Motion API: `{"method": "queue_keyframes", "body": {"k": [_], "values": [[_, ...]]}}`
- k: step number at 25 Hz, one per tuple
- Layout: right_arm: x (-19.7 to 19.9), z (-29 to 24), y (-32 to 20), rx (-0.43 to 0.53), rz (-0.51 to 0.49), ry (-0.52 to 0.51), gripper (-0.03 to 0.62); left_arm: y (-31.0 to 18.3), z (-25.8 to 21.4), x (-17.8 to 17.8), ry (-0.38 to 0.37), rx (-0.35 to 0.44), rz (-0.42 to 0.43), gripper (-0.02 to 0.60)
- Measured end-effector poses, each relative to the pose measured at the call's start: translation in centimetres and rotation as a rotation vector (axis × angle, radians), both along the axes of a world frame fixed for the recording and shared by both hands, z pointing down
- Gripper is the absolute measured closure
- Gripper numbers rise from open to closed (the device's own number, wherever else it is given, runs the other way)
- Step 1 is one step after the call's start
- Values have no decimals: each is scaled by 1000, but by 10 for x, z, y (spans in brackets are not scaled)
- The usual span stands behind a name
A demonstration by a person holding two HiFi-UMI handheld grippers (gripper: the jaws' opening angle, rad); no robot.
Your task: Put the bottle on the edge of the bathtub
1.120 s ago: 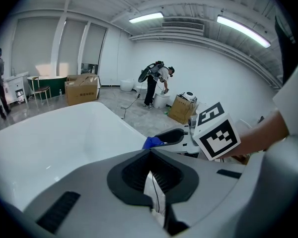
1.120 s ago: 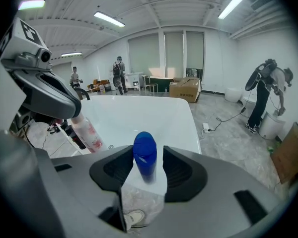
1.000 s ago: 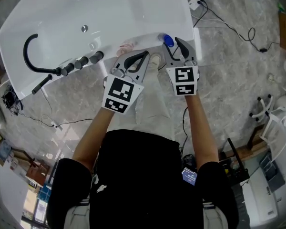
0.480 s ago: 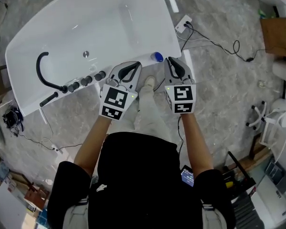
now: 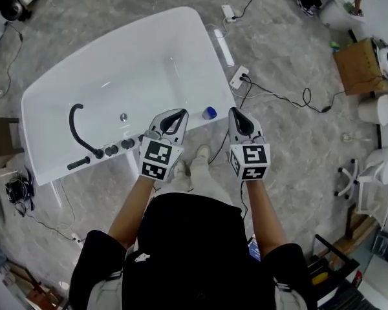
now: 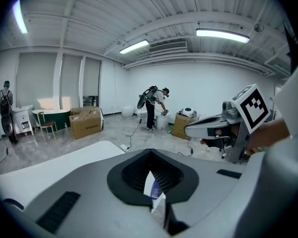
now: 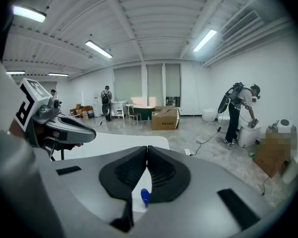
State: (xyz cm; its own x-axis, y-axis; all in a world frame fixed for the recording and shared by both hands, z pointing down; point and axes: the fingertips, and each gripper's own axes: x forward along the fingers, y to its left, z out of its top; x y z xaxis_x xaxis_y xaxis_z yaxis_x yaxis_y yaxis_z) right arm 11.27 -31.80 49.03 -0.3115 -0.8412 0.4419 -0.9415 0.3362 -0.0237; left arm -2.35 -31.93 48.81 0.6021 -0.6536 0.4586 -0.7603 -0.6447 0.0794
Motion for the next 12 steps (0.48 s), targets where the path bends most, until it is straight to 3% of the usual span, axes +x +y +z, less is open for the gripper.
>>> {"method": "queue_keyframes", "body": {"k": [12], "values": [[17, -80, 13, 115, 65, -47, 569, 5, -82, -27, 41, 115, -48, 568]]}}
